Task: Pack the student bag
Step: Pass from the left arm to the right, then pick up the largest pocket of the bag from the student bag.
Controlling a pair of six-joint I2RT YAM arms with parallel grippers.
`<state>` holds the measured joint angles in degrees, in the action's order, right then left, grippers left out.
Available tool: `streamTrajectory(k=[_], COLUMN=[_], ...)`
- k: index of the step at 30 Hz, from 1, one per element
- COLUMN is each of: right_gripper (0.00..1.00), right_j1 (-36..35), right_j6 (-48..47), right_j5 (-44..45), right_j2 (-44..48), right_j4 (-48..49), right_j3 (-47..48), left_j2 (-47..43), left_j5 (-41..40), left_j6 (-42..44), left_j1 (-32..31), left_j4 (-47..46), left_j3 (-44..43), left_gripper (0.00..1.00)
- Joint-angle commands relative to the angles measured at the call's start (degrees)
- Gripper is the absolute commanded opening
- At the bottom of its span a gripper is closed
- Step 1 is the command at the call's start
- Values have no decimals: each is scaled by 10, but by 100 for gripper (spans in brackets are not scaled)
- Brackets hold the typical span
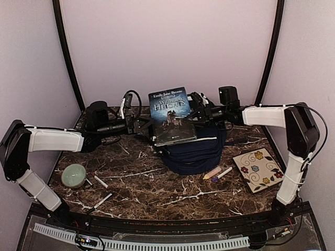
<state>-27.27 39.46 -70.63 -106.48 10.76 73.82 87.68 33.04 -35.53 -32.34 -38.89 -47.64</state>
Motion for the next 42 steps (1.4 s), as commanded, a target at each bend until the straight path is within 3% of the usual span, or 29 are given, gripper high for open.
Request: streamTrajectory(k=[1, 2, 3, 5, 12, 17, 21, 27, 34, 42], right_gripper=[0, 0, 0, 0, 0, 0, 0, 0, 0, 0], right_j1=[62, 77, 90, 124, 229, 281, 310, 373, 407, 412], right_j6=[-75, -75, -183, -242, -336, -419, -463, -478, -484, -470], right_j5=[-1, -1, 38, 61, 88, 120, 142, 131, 113, 106], right_j2=[71, 82, 93, 113, 199, 253, 296, 330, 334, 333], right_j4=[-51, -92, -128, -186, -296, -389, -432, -457, -463, -440], right_j3=[23, 27, 30, 33, -2, -31, -61, -106, -122, -141], left_j2=[-31, -27, -23, -14, 52, 119, 192, 282, 356, 402], left_j5=[-16, -15, -12, -18, -35, -119, -142, -130, -96, -137], left_j6=[98, 117, 135, 183, 332, 443, 499, 514, 531, 503], left_j1=[4, 4, 2, -9, -78, -149, -190, -202, -203, -204], left_j4=[93, 112, 133, 171, 278, 358, 413, 453, 498, 489], left_j3=[-18, -27, -37, -59, -157, -241, -316, -411, -485, -511], left_gripper=[67, 67, 67, 66, 62, 62, 60, 47, 55, 53])
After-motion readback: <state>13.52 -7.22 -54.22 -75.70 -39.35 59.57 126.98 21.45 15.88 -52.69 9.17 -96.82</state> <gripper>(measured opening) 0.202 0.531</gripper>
